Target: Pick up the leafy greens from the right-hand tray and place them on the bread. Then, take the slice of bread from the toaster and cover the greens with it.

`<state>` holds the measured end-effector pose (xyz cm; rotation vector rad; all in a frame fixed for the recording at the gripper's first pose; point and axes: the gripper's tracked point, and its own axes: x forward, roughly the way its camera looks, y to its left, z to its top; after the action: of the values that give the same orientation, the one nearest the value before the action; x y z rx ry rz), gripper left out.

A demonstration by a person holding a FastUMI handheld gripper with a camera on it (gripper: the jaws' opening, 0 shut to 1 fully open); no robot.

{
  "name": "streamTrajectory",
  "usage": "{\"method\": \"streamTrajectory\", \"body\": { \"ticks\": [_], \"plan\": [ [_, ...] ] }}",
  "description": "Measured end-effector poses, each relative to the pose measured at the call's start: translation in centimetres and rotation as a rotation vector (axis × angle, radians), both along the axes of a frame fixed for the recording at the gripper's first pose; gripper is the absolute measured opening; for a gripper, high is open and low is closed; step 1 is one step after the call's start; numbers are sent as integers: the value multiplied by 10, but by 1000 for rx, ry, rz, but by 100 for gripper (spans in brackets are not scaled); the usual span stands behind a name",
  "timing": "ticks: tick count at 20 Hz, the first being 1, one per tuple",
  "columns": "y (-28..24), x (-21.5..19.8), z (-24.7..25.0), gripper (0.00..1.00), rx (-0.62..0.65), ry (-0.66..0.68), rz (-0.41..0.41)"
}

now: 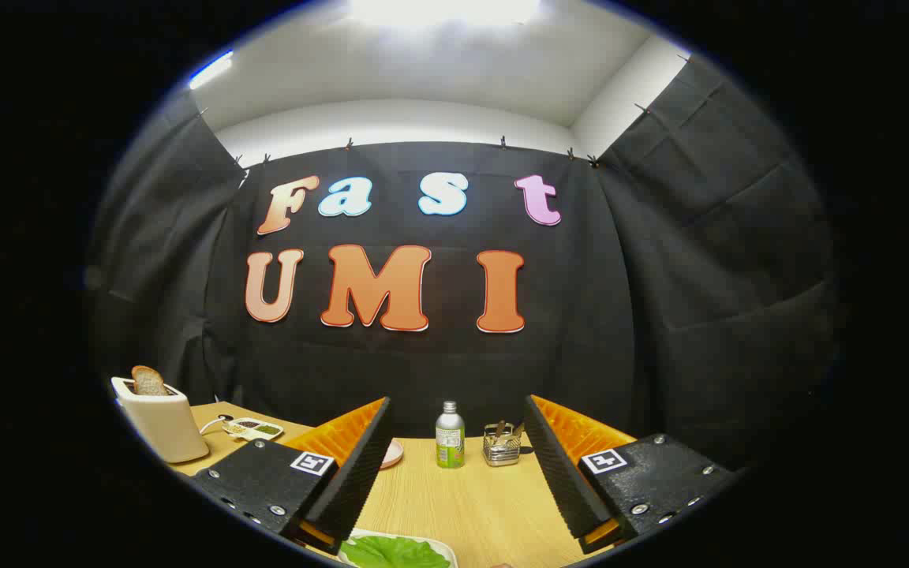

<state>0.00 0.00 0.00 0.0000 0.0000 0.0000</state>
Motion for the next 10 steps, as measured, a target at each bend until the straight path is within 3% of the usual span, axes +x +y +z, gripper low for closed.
{"method": "streamTrajectory", "body": {
  "ticks": [10],
  "plan": [
    [7,-6,21,98,-40,-59,15]
  ]
}}
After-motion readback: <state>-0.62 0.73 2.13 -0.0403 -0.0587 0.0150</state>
